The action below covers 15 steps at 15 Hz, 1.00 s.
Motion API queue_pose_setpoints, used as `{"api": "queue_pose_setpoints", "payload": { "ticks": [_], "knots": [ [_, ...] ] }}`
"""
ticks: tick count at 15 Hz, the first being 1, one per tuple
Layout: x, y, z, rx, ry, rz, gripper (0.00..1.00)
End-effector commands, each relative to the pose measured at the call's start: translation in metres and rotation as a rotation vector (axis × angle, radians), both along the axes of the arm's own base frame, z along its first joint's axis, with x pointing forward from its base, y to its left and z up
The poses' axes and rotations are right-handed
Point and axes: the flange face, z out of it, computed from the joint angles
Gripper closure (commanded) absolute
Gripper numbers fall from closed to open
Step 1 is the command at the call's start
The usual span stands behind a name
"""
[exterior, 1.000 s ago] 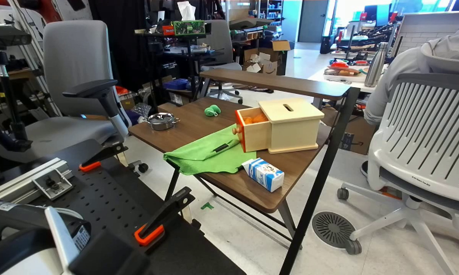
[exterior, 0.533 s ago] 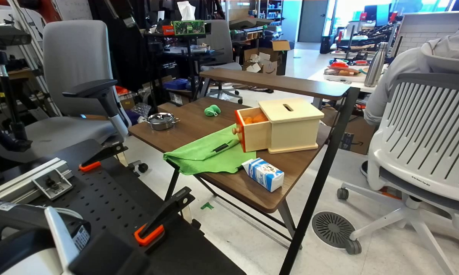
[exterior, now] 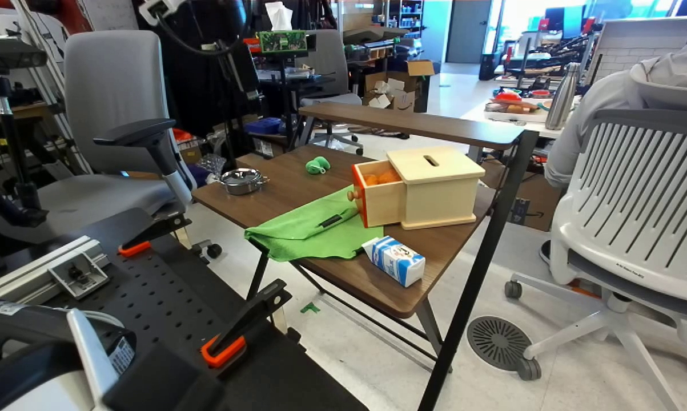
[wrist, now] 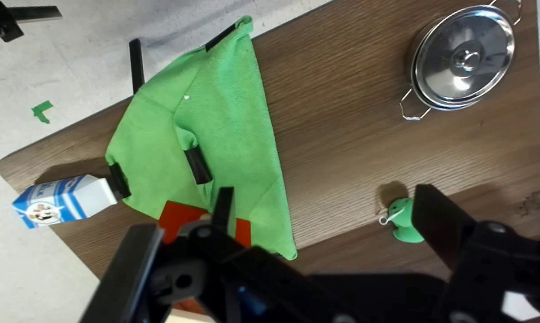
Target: Put the green object in the drawer on the table
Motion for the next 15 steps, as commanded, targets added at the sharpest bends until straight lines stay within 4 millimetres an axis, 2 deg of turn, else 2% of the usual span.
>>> {"api": "queue_pose_setpoints", "payload": {
  "ticks": [1, 2, 3, 6, 15],
  "knots": [
    [0.053, 0.032, -0.048, -0.011, -0.006, 0.005, 0.0],
    [0.066, 0.041, -0.061, -0.011, -0.012, 0.005, 0.0],
    [0.035, 0.024, -0.038, -0.004, 0.017, 0.004, 0.0],
    [0.058, 0.042, -0.065, -0.002, 0.021, 0.011, 0.0],
    [0.066, 0.039, -0.069, 0.023, 0.015, -0.011, 0.0]
  ]
}}
